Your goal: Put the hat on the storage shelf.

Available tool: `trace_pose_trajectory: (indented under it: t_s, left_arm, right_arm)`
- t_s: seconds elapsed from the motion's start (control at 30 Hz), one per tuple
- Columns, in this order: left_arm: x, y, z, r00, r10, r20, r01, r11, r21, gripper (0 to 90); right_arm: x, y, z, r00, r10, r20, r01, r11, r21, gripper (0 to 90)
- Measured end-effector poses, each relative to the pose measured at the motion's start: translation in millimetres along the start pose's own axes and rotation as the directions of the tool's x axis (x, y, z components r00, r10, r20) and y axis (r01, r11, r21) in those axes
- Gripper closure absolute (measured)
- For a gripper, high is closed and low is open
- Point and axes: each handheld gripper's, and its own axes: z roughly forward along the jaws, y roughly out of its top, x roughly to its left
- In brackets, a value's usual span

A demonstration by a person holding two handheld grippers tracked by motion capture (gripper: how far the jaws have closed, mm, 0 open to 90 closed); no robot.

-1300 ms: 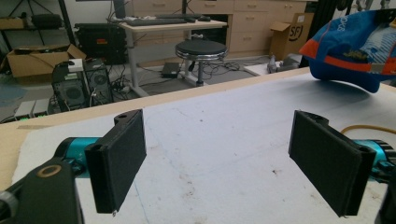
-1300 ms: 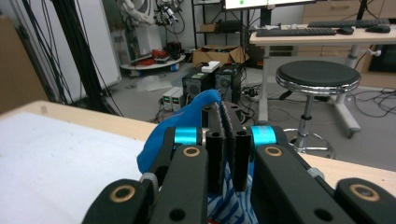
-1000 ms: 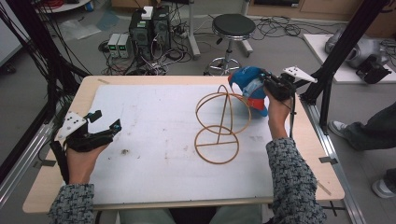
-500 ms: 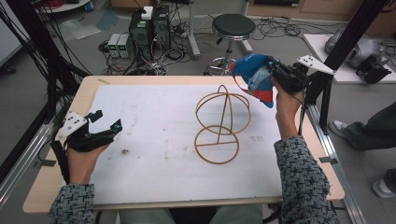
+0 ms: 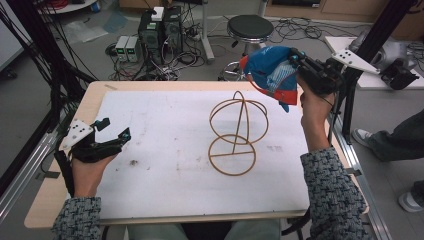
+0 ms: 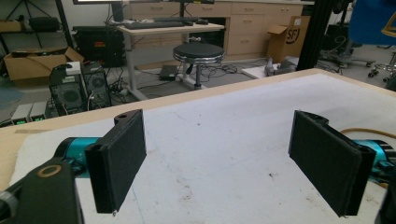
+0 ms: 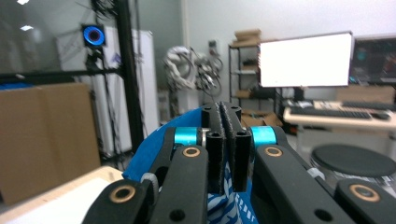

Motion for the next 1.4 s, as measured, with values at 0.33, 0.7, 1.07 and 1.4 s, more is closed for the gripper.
trace_pose_trajectory:
  t_s: [0.33,0.7,1.07,1.4]
  left_arm:
    - [-0.5,0.9,-0.4,1.0000,0.002,0.002,-0.002,1.0000,-0.002,19.2]
    - [-1.0,1.0,-0.2,1.0000,0.002,0.002,-0.002,1.0000,-0.001,19.2]
    - [-1.4,1.6,-0.5,1.0000,0.004,0.002,-0.004,1.0000,-0.002,19.2]
    - [-1.4,2.2,-0.9,1.0000,0.005,0.003,-0.005,1.0000,-0.002,19.2]
  right_arm:
    - [29.7,21.0,-16.8,0.9935,-0.024,-0.111,0.020,0.999,-0.038,88.6]
    - [49.2,12.5,-27.2,0.9759,-0.047,-0.213,0.047,0.999,-0.007,88.6]
    - [68.8,-8.1,-29.7,0.9497,-0.018,-0.313,0.025,1.000,0.019,88.6]
    - [86.3,-17.1,-23.7,0.9351,-0.013,-0.354,0.038,0.997,0.064,88.5]
